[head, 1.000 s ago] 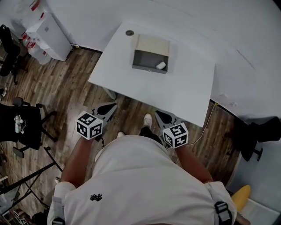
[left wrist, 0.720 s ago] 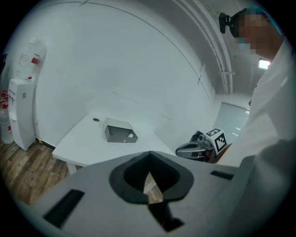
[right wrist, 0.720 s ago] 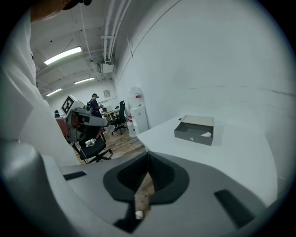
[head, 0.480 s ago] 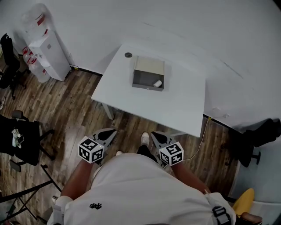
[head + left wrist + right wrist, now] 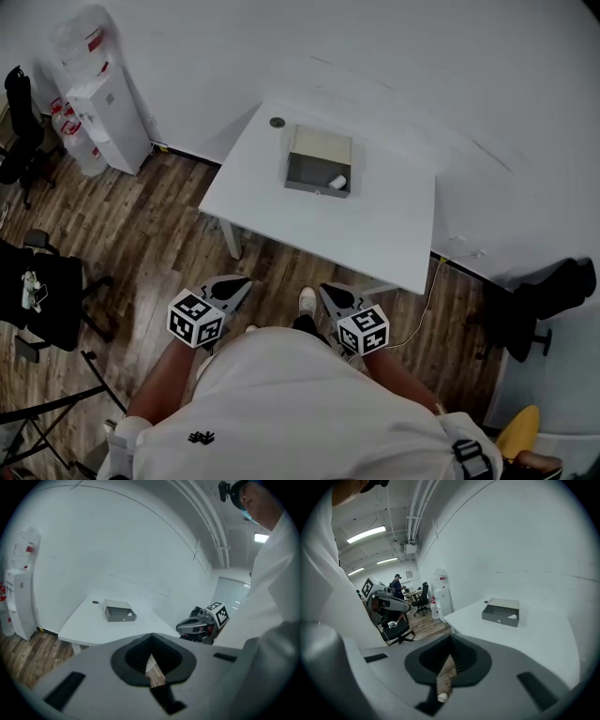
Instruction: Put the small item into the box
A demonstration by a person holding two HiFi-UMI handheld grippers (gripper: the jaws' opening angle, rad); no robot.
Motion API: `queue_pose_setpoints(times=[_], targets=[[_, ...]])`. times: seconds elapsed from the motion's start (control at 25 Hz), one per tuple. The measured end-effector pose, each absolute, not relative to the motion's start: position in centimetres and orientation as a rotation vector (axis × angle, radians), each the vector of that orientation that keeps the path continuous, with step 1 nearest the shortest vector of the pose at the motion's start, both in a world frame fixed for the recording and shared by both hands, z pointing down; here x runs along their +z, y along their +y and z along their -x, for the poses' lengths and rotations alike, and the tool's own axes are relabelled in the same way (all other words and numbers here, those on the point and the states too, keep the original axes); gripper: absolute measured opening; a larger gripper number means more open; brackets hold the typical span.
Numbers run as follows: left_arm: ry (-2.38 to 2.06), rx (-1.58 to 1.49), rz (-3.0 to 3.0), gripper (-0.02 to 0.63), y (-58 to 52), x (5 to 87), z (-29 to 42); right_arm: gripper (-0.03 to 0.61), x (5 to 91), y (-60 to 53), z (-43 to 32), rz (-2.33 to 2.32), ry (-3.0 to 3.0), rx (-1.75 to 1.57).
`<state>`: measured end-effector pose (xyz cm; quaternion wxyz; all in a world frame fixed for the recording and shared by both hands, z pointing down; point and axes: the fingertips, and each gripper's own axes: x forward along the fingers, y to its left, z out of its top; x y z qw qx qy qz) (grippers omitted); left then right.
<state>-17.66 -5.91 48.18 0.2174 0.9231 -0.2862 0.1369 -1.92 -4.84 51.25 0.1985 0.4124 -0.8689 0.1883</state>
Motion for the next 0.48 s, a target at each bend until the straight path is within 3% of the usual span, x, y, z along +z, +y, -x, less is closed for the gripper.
queue_pose_setpoints(times=[0.48], targets=[[-0.850,0.364,-2.532,0.006,-5.7,48.3,20.0,0.006,51.0,-4.3,2.4,-1.159,-2.434,0.482]])
